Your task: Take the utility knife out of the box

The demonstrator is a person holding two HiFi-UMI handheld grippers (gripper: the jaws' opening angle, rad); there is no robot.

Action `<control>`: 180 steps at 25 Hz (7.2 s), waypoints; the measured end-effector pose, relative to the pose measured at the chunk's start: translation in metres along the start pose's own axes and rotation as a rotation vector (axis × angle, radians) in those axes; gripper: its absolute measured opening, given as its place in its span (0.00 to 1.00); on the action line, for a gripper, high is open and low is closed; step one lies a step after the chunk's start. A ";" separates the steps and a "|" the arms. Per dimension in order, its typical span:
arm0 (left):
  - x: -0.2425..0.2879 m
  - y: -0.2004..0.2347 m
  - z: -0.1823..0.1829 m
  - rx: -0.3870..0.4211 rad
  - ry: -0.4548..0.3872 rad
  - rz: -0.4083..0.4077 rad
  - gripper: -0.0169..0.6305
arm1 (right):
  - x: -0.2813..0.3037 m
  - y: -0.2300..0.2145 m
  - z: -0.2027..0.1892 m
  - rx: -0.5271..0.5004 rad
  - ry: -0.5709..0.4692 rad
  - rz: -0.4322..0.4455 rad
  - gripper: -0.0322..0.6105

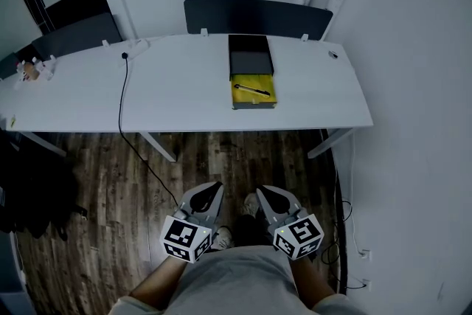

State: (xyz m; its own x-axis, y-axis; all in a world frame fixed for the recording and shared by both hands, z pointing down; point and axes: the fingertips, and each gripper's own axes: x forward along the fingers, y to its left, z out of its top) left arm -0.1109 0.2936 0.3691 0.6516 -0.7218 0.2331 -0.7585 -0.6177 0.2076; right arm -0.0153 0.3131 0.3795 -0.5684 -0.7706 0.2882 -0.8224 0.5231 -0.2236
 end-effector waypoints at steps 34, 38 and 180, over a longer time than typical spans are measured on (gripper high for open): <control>0.262 0.103 0.082 -0.026 0.006 0.093 0.03 | 0.177 -0.222 0.101 -0.046 0.036 0.144 0.07; 0.294 0.110 0.092 -0.024 0.007 0.108 0.03 | 0.194 -0.247 0.112 -0.064 0.048 0.175 0.07; 0.363 0.261 -0.023 -0.174 0.242 0.096 0.03 | 0.382 -0.328 -0.058 -0.545 0.919 0.235 0.25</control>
State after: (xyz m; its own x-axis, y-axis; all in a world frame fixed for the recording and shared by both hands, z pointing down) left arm -0.0721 -0.1226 0.5301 0.5755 -0.6662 0.4744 -0.8178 -0.4728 0.3281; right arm 0.0362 -0.1316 0.6164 -0.3259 -0.1829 0.9276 -0.4616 0.8870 0.0128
